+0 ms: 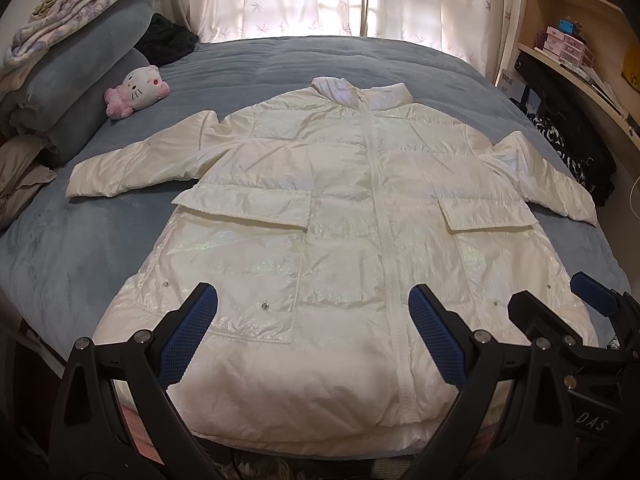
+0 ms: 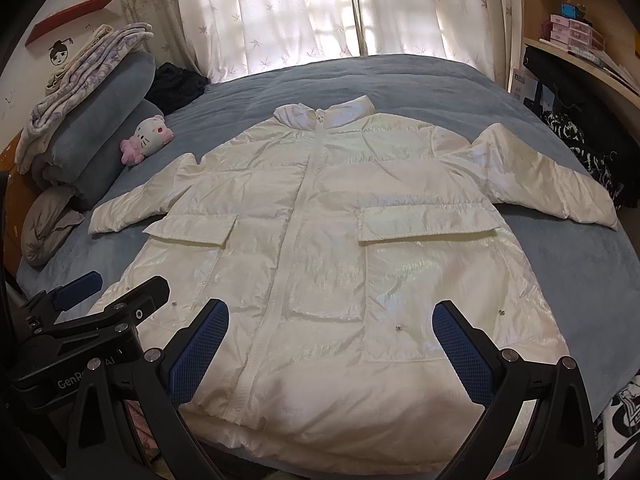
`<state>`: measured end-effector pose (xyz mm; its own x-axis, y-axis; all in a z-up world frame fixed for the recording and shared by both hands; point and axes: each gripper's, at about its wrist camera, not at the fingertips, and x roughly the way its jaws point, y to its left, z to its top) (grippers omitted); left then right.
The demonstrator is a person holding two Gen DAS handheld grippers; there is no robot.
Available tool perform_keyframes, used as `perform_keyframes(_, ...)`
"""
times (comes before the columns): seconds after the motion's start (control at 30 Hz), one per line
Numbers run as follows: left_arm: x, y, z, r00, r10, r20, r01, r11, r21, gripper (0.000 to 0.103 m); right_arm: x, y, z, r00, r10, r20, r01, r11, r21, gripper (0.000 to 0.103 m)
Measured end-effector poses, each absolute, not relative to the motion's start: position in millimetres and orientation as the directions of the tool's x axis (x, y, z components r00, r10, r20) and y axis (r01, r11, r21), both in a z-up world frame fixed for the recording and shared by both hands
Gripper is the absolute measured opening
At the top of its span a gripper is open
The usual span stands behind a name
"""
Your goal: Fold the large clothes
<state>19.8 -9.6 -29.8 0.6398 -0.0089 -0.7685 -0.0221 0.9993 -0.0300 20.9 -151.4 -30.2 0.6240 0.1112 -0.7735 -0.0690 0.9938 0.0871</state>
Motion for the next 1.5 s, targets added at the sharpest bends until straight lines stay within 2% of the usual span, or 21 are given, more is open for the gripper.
perform_keyframes(0.23, 32.3, -21.2, -20.8, 0.665, -0.013, -0.747, 0.007, 1.000, -0.011, 0.096, 26.9, -159.9, -30.3, 0.647, 0.083, -0.758, -0.053, 0.997, 0.064, 0.103)
perform_keyframes(0.37, 51.0, -30.1, -4.5, 0.684, -0.028, -0.729, 0.030, 0.999, -0.009, 0.096, 41.4, -179.6, -11.4, 0.680, 0.050, -0.732, -0.023, 0.999, 0.046, 0.103)
perform_keyframes(0.63, 108.0, -69.5, 44.7, 0.755, -0.031, -0.655, 0.089, 0.994, 0.056, 0.096, 69.2, -216.1, 56.3, 0.784, -0.132, -0.607, 0.082, 0.991, -0.110, 0.103)
perform_keyframes(0.8, 145.7, -107.1, 75.2, 0.781, -0.097, -0.616, 0.164, 0.985, 0.052, 0.096, 84.4, -239.4, 98.4, 0.821, -0.276, -0.499, 0.186, 0.957, -0.223, 0.103)
perform_keyframes(0.97, 173.2, -152.0, 97.1, 0.832, -0.115, -0.543, 0.181, 0.981, 0.069, 0.096, 98.4, -276.8, 132.6, 0.837, -0.313, -0.449, 0.228, 0.945, -0.233, 0.103)
perform_keyframes(1.13, 210.9, -191.7, 98.1, 0.807, -0.183, -0.561, 0.199, 0.979, -0.034, 0.096, 122.5, -329.7, 144.2, 0.816, -0.327, -0.476, 0.253, 0.944, -0.213, 0.103)
perform_keyframes(1.23, 235.7, -220.0, 85.0, 0.793, -0.194, -0.578, 0.207, 0.977, -0.044, 0.096, 147.4, -386.5, 139.5, 0.786, -0.330, -0.523, 0.280, 0.944, -0.175, 0.103)
perform_keyframes(1.5, 291.4, -289.7, 2.1, 0.704, -0.243, -0.667, 0.273, 0.960, -0.061, 0.092, 198.5, -517.1, 46.7, 0.676, -0.259, -0.690, 0.368, 0.930, 0.012, 0.103)
